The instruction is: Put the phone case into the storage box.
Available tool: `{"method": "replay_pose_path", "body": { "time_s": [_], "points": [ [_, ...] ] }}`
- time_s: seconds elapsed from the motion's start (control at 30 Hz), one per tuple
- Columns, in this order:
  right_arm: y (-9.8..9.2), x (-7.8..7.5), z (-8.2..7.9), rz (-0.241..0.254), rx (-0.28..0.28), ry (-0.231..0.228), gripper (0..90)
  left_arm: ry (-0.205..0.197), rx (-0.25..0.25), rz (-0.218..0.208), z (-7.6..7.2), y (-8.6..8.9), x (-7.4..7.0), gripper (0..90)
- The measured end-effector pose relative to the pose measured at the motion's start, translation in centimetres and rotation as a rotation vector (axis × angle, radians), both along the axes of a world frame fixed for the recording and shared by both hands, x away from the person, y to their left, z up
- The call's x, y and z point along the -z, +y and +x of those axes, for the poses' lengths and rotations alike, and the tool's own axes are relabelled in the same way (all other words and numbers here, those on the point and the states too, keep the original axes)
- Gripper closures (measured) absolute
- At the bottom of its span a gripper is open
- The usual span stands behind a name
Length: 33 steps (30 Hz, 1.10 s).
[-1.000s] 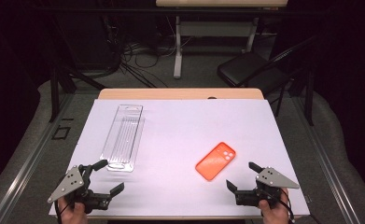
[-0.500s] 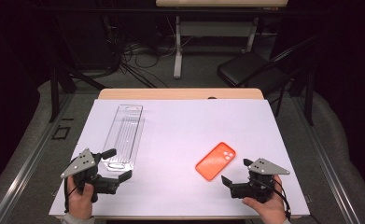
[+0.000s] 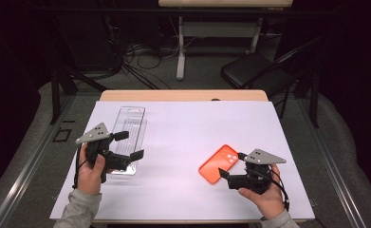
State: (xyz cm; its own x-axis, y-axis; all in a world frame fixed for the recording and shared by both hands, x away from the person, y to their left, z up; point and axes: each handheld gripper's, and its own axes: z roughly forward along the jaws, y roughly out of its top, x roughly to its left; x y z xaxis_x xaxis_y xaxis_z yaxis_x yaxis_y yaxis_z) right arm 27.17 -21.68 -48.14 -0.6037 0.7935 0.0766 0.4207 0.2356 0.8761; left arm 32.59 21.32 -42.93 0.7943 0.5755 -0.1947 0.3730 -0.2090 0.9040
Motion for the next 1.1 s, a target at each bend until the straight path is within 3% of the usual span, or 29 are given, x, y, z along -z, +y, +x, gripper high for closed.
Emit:
{"method": "replay_pose_path", "body": {
  "time_s": [0.2,0.23,0.37,0.53,0.67,0.9,1.03,1.1],
  "points": [
    [0.8,-0.6,0.7,-0.038,-0.024,0.004,16.8,0.0,0.002,0.007,1.2,-1.0,-0.7,3.0],
    [1.0,-0.8,0.9,-0.057,-0.026,0.023,21.6,0.0,-0.003,0.006,1.4,-1.1,-0.7,3.0],
    [1.2,-0.9,1.4,-0.071,-0.042,0.064,23.2,0.008,-0.014,0.019,2.1,-1.5,-0.8,3.0],
    [1.6,-1.1,2.5,-0.077,-0.06,0.094,20.6,0.033,-0.002,0.032,3.4,-1.6,-1.2,3.0],
    [2.0,-1.2,3.4,-0.086,-0.051,0.123,20.1,0.017,-0.01,0.02,4.1,-1.3,-1.7,3.0],
    [2.6,-0.8,4.3,-0.111,-0.04,0.134,36.5,0.02,-0.007,0.012,4.8,-1.0,-1.8,3.0],
    [3.0,-0.3,4.5,-0.145,-0.048,0.179,41.2,0.029,0.001,0.008,5.0,-0.9,-1.6,3.0],
    [3.2,-0.3,4.7,-0.171,-0.06,0.223,41.4,0.033,-0.003,0.007,5.0,-0.9,-1.5,3.0]
  ]
}}
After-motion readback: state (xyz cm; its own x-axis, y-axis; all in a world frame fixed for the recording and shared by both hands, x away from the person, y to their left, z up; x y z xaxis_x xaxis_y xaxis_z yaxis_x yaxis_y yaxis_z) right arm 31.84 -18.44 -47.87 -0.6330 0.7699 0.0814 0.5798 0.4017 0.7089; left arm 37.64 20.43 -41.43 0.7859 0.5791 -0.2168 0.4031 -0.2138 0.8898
